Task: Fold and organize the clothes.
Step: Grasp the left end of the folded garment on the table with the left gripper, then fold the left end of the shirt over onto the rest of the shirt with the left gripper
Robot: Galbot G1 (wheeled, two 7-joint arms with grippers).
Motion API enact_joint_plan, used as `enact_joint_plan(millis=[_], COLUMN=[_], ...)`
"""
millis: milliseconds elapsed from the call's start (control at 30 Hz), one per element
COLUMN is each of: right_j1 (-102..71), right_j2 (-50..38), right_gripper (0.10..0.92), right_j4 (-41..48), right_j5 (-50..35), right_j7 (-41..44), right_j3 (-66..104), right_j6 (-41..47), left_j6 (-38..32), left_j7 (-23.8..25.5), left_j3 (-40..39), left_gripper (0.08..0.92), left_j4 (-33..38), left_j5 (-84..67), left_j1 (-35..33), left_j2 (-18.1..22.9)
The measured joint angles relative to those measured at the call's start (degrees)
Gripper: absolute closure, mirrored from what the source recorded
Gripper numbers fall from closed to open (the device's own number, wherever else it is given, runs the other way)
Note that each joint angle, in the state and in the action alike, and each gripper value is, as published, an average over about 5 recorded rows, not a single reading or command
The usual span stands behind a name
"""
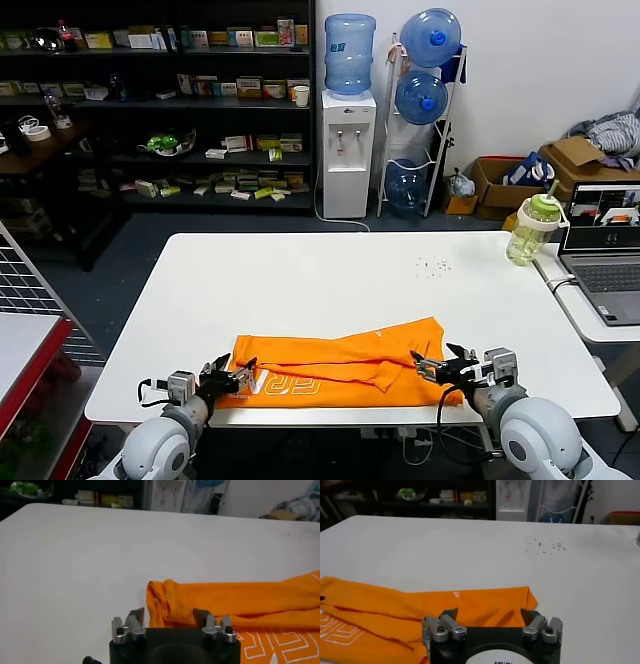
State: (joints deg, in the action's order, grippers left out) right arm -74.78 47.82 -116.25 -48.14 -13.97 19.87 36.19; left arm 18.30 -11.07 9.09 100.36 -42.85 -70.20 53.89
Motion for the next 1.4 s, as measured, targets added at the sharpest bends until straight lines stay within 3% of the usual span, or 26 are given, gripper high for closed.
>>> enact_joint_plan(millis=[567,933,1400], right_j1=[0.02,1.82,2.39], right_j2=[0.85,1.81,2.86], right_gripper=[0.203,0.203,0.203], right_j4=[0.1,0.79,0.9], right_j5=[0.39,0.78,1.79], right_j7=[0.0,0.01,0.22], right_j3=[-0.18,-1.83,-2.16], right_j6=[-0.4,-1.11,-2.03], left_j6=[0.99,2.82,2.57], left_j7=[-2.11,-4.37,-0.96], left_j3=[-0.04,2.38,13.51], left_gripper=[0.858,0.879,0.879], left_j4=[1.51,5.85,1.0], left_j5=[-2.5,-4.75,-7.9], left_j1=[-1.07,-1.31,-3.53], left_j2=[0.26,-2.64,-15.73])
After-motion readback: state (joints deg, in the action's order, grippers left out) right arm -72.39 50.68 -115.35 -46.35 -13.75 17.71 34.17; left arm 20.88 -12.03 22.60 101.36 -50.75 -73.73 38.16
